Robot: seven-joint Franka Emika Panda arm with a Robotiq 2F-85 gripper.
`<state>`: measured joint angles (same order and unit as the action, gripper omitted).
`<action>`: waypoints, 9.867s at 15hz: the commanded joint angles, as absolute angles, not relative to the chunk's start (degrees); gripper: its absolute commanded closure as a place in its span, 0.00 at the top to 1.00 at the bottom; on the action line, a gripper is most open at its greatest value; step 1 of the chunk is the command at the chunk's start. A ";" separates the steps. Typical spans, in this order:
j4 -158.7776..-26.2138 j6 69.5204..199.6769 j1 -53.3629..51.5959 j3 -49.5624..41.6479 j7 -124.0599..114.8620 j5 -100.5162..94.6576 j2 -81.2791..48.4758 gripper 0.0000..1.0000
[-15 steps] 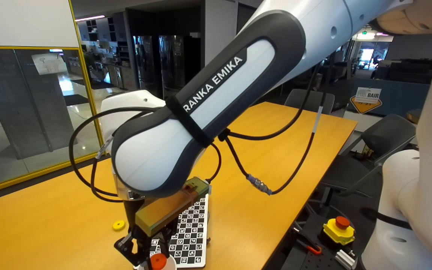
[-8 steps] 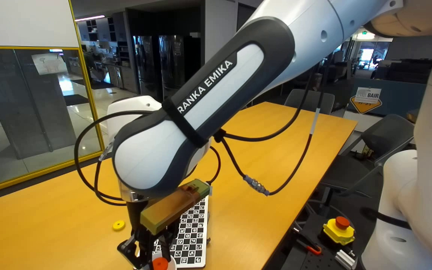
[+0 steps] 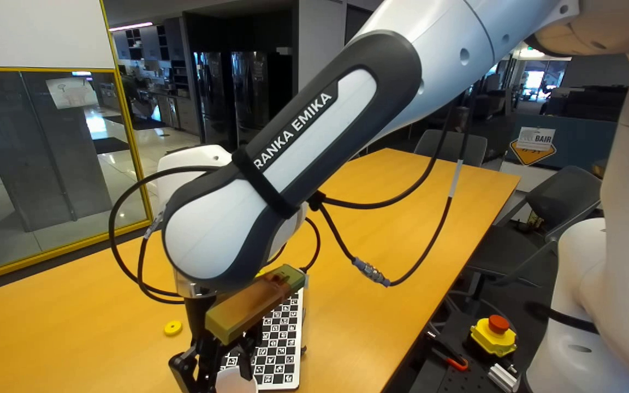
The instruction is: Pick up the orange and yellow objects from the table and put them in the two cups on the table
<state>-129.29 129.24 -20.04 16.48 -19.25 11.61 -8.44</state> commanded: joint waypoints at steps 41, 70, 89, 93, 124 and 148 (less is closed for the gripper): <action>-77.55 130.16 -19.75 6.18 -21.09 -2.84 -50.96 1.00; -74.91 129.05 -19.86 4.30 -21.78 -2.87 -53.28 0.22; -95.70 131.23 -14.22 -3.69 -23.80 -6.69 -29.16 0.22; -101.27 131.91 -13.81 -4.30 -25.97 -8.41 -24.89 0.22; -95.15 128.55 -8.29 -3.71 -22.58 -6.92 -30.84 0.22; -133.07 120.92 -5.60 2.16 0.95 -2.70 6.72 1.00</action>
